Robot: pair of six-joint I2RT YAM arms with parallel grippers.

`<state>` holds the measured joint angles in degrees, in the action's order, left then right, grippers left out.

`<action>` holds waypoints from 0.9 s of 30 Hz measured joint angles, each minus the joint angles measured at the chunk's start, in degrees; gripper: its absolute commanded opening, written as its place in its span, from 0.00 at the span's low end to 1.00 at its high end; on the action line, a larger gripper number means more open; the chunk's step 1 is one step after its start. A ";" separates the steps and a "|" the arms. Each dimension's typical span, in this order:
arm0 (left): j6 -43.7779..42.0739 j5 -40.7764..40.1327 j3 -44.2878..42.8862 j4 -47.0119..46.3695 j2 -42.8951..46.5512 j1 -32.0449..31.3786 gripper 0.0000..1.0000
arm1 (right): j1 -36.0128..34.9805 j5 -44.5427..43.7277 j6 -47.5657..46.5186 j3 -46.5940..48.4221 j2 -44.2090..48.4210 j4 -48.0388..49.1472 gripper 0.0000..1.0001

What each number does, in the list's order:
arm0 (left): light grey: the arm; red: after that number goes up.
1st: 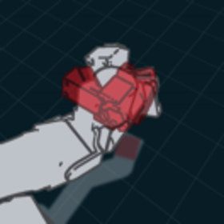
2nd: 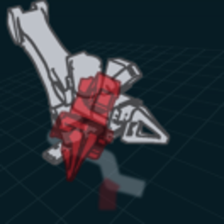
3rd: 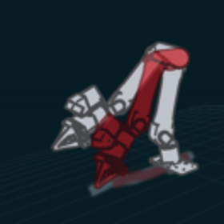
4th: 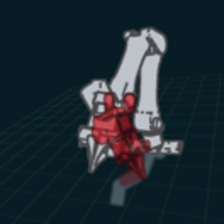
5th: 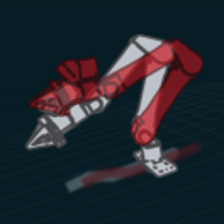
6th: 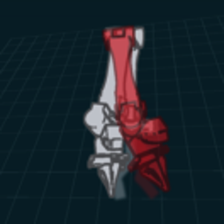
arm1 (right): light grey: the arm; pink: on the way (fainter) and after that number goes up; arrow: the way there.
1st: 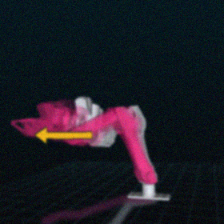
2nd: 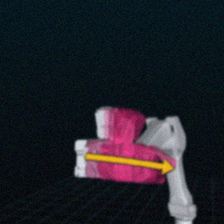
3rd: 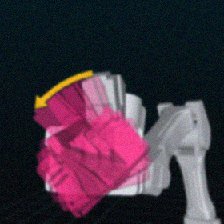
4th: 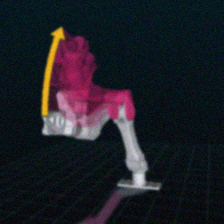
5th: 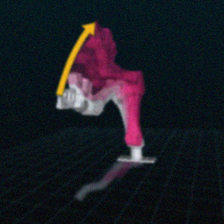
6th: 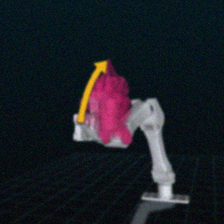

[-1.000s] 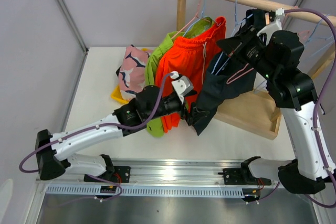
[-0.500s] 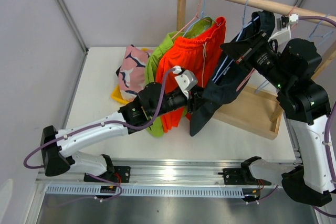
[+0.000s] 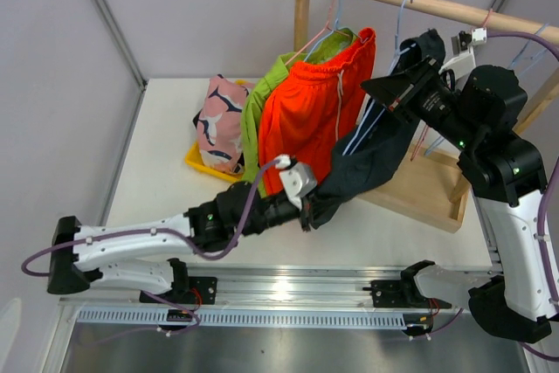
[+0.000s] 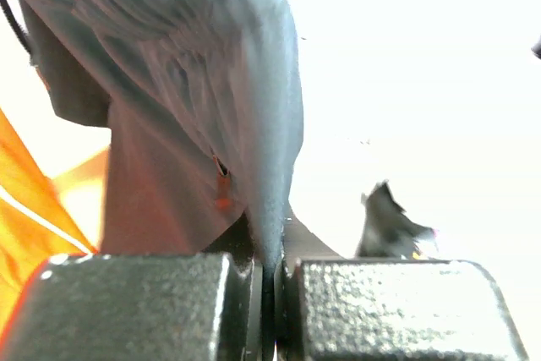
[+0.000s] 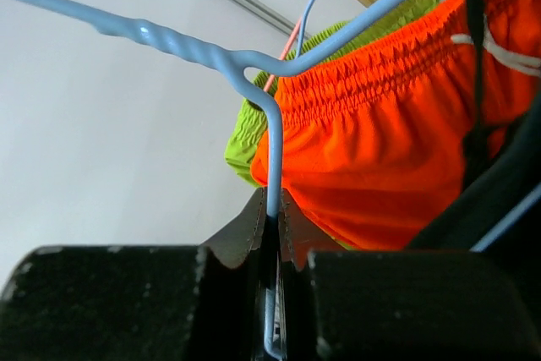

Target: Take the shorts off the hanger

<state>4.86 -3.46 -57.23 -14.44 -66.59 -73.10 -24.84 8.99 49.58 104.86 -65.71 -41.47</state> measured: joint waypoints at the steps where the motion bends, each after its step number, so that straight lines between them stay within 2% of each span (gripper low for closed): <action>1: 0.02 -1.57 2.12 -0.04 2.12 -2.29 0.00 | 0.02 0.48 0.20 0.00 -0.02 -0.52 0.00; 5: -0.09 -8.13 8.41 -0.66 8.11 -8.92 0.00 | 0.55 2.38 1.79 0.04 -0.04 -2.10 0.00; 14: -0.35 -14.97 10.71 -0.81 7.10 -11.89 0.00 | 1.09 3.74 3.34 0.04 -0.37 -3.58 0.00; 19: -0.92 -20.20 4.66 -0.20 -2.64 -10.75 0.00 | 1.46 5.81 6.64 -1.42 0.42 -0.70 0.00; 23: -2.40 -23.02 -2.97 0.42 -12.44 -7.10 0.00 | 1.40 6.40 12.20 -4.94 2.91 3.58 0.00; 27: -4.28 -26.34 -7.54 -0.28 -17.29 -2.29 0.00 | 0.31 9.31 19.23 -9.60 7.32 5.49 0.00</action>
<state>0.58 -29.80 -64.77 -14.72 -83.88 -75.40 -24.53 18.31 68.82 95.26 -58.39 -35.99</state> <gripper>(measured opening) 0.015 0.085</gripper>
